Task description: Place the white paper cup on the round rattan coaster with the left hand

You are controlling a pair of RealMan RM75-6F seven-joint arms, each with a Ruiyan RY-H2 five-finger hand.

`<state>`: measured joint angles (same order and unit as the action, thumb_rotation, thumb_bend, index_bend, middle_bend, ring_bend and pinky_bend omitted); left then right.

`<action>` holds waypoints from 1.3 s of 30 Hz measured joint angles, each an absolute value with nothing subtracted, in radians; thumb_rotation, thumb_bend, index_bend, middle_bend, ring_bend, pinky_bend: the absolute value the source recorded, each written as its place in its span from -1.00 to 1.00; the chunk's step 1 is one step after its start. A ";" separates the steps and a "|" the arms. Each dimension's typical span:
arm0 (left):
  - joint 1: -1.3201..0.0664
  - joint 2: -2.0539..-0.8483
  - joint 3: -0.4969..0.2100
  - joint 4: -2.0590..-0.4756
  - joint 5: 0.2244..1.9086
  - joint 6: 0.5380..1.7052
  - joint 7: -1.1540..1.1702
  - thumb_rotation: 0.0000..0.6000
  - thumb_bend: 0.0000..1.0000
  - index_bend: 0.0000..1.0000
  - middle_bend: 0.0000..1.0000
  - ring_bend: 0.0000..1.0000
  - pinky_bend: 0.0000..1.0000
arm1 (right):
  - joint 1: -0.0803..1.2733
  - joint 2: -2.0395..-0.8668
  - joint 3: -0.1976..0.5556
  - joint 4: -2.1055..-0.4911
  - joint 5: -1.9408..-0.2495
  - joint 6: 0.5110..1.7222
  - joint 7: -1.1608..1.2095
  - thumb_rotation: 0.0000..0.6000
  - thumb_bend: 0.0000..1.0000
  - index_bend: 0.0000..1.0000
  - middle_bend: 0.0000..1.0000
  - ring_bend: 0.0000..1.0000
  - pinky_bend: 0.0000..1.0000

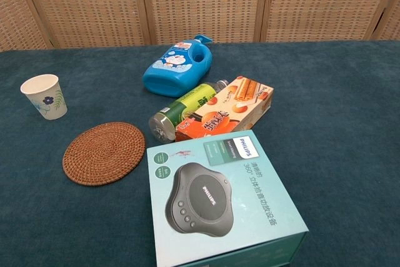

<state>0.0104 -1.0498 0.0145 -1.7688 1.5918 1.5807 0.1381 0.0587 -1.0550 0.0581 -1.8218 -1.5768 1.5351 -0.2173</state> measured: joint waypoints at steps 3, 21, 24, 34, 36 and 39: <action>0.011 -1.050 0.014 -1.768 1.592 1.582 0.138 1.00 -1.00 -1.00 -1.00 -1.00 -1.00 | 0.058 -1.055 0.058 -1.822 -1.577 1.536 -0.217 1.00 -1.00 -0.94 -1.00 -1.00 -1.00; -0.137 -1.092 -0.088 -1.666 1.483 1.389 0.118 1.00 -1.00 -1.00 -1.00 -1.00 -1.00 | 0.059 -1.048 0.063 -1.827 -1.555 1.528 -0.198 1.00 -1.00 -0.93 -1.00 -1.00 -1.00; -0.215 -1.127 -0.126 -1.583 1.457 1.296 0.091 1.00 -1.00 -1.00 -1.00 -1.00 -1.00 | 0.066 -1.052 0.068 -1.823 -1.534 1.509 -0.200 1.00 -1.00 -0.93 -1.00 -1.00 -1.00; -0.488 -1.315 -0.195 -1.213 1.386 0.943 0.017 1.00 -1.00 -1.00 -1.00 -1.00 -1.00 | 0.089 -1.072 0.084 -1.807 -1.462 1.454 -0.223 1.00 -1.00 -0.92 -1.00 -1.00 -1.00; -0.526 -1.347 -0.201 -1.165 1.370 0.892 0.016 1.00 -1.00 -1.00 -1.00 -1.00 -1.00 | 0.093 -1.075 0.087 -1.802 -1.447 1.445 -0.226 1.00 -1.00 -0.92 -1.00 -1.00 -1.00; -0.573 -1.392 -0.205 -1.090 1.346 0.819 0.016 1.00 -1.00 -1.00 -1.00 -1.00 -1.00 | 0.097 -1.078 0.091 -1.797 -1.425 1.433 -0.227 1.00 -1.00 -0.91 -1.00 -1.00 -1.00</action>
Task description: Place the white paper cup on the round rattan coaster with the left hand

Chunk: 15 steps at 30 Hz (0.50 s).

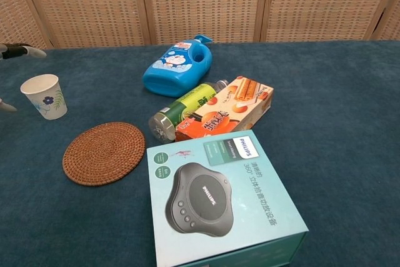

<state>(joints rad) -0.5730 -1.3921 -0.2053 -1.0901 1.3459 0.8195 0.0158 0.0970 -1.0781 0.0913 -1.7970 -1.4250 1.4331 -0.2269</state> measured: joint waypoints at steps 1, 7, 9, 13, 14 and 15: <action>-0.588 -1.408 -0.205 -1.063 1.339 0.798 0.016 1.00 -1.00 -1.00 -1.00 -1.00 -1.00 | 0.098 -1.079 0.092 -1.795 -1.420 1.431 -0.227 1.00 -1.00 -0.91 -1.00 -1.00 -1.00; -0.642 -1.481 -0.214 -0.951 1.315 0.756 -0.012 1.00 -1.00 -1.00 -1.00 -1.00 -0.88 | 0.100 -1.083 0.092 -1.788 -1.408 1.424 -0.234 1.00 -1.00 -0.90 -1.00 -1.00 -1.00; -0.654 -1.500 -0.218 -0.922 1.312 0.752 -0.019 1.00 -1.00 -1.00 -0.97 -0.89 -0.67 | 0.101 -1.085 0.091 -1.787 -1.406 1.421 -0.238 1.00 -1.00 -0.90 -1.00 -1.00 -1.00; -0.682 -1.548 -0.226 -0.850 1.304 0.750 -0.031 1.00 -1.00 -0.99 -0.46 -0.35 -0.31 | 0.102 -1.088 0.091 -1.785 -1.403 1.421 -0.241 1.00 -1.00 -0.90 -1.00 -1.00 -1.00; -0.688 -1.556 -0.227 -0.837 1.303 0.748 -0.032 1.00 -1.00 -0.98 -0.40 -0.29 -0.28 | 0.103 -1.089 0.091 -1.785 -1.402 1.421 -0.242 1.00 -1.00 -0.90 -1.00 -1.00 -1.00; -0.694 -1.563 -0.228 -0.825 1.301 0.746 -0.032 1.00 -1.00 -0.95 -0.32 -0.22 -0.25 | 0.103 -1.089 0.091 -1.785 -1.401 1.421 -0.242 1.00 -1.00 -0.90 -1.00 -1.00 -1.00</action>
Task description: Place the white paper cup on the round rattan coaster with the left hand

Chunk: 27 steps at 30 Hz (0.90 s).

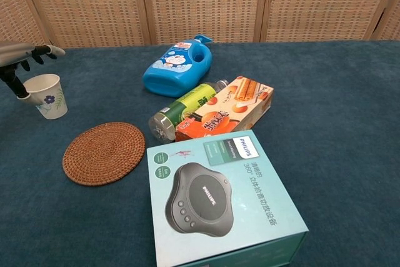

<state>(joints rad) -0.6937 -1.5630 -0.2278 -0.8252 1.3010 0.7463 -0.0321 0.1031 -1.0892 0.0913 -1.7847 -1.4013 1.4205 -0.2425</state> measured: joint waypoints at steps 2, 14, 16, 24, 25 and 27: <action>-0.705 -1.572 -0.227 -0.809 1.297 0.733 -0.032 1.00 -1.00 -0.83 -0.21 -0.12 -0.21 | 0.104 -1.090 0.091 -1.784 -1.400 1.419 -0.243 1.00 -1.00 -0.90 -1.00 -1.00 -1.00; -0.714 -1.561 -0.223 -0.808 1.278 0.725 -0.054 1.00 -1.00 -0.56 -0.07 -0.01 -0.16 | 0.103 -1.088 0.089 -1.783 -1.405 1.426 -0.236 1.00 -1.00 -0.90 -1.00 -1.00 -1.00; -0.705 -1.543 -0.223 -0.828 1.283 0.751 -0.071 1.00 -1.00 -0.56 -0.08 -0.01 -0.16 | 0.102 -1.087 0.088 -1.784 -1.409 1.428 -0.236 1.00 -1.00 -0.90 -1.00 -1.00 -1.00; -0.664 -1.438 -0.208 -0.993 1.358 0.887 -0.115 1.00 -1.00 -0.56 -0.09 -0.02 -0.16 | 0.100 -1.084 0.082 -1.793 -1.427 1.438 -0.235 1.00 -1.00 -0.90 -1.00 -1.00 -1.00; -0.657 -1.416 -0.202 -1.035 1.378 0.911 -0.117 1.00 -1.00 -0.56 -0.09 -0.02 -0.16 | 0.099 -1.084 0.081 -1.794 -1.429 1.438 -0.235 1.00 -1.00 -0.90 -1.00 -1.00 -1.00; -0.647 -1.383 -0.191 -1.105 1.408 0.944 -0.118 1.00 -1.00 -0.56 -0.09 -0.02 -0.16 | 0.099 -1.084 0.080 -1.795 -1.432 1.440 -0.235 1.00 -1.00 -0.90 -1.00 -1.00 -1.00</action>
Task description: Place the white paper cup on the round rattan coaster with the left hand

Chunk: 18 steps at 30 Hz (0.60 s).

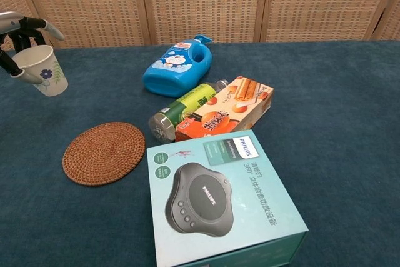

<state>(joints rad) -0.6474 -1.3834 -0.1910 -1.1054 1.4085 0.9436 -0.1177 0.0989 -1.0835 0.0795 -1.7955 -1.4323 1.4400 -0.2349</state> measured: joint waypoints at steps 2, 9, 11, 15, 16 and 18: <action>-0.638 -1.345 -0.176 -1.194 1.445 0.976 -0.110 1.00 -1.00 -0.56 -0.10 -0.03 -0.16 | 0.098 -1.082 0.078 -1.797 -1.436 1.443 -0.233 1.00 -1.00 -0.90 -1.00 -1.00 -1.00; -0.629 -1.262 -0.122 -1.461 1.522 1.000 -0.022 1.00 -1.00 -0.56 -0.11 -0.04 -0.16 | 0.093 -1.075 0.078 -1.799 -1.441 1.452 -0.217 1.00 -1.00 -0.90 -1.00 -1.00 -1.00; -0.633 -1.259 -0.111 -1.507 1.528 0.992 0.026 1.00 -1.00 -0.56 -0.11 -0.04 -0.16 | 0.093 -1.072 0.078 -1.798 -1.442 1.453 -0.212 1.00 -1.00 -0.90 -1.00 -1.00 -1.00; -0.645 -1.277 -0.099 -1.549 1.522 0.964 0.110 1.00 -1.00 -0.56 -0.11 -0.04 -0.17 | 0.092 -1.068 0.079 -1.798 -1.442 1.454 -0.201 1.00 -1.00 -0.90 -1.00 -1.00 -1.00; -0.650 -1.288 -0.097 -1.555 1.512 0.951 0.133 1.00 -1.00 -0.56 -0.11 -0.04 -0.17 | 0.092 -1.067 0.080 -1.797 -1.441 1.455 -0.199 1.00 -1.00 -0.90 -1.00 -1.00 -1.00; -0.656 -1.304 -0.095 -1.558 1.495 0.936 0.166 1.00 -1.00 -0.56 -0.12 -0.04 -0.17 | 0.091 -1.065 0.081 -1.797 -1.440 1.456 -0.194 1.00 -1.00 -0.90 -1.00 -1.00 -1.00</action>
<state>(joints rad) -0.6559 -1.3044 -0.0951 -1.5580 1.4948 0.9358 0.1660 0.0908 -1.0645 0.0808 -1.7966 -1.4399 1.4558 -0.1939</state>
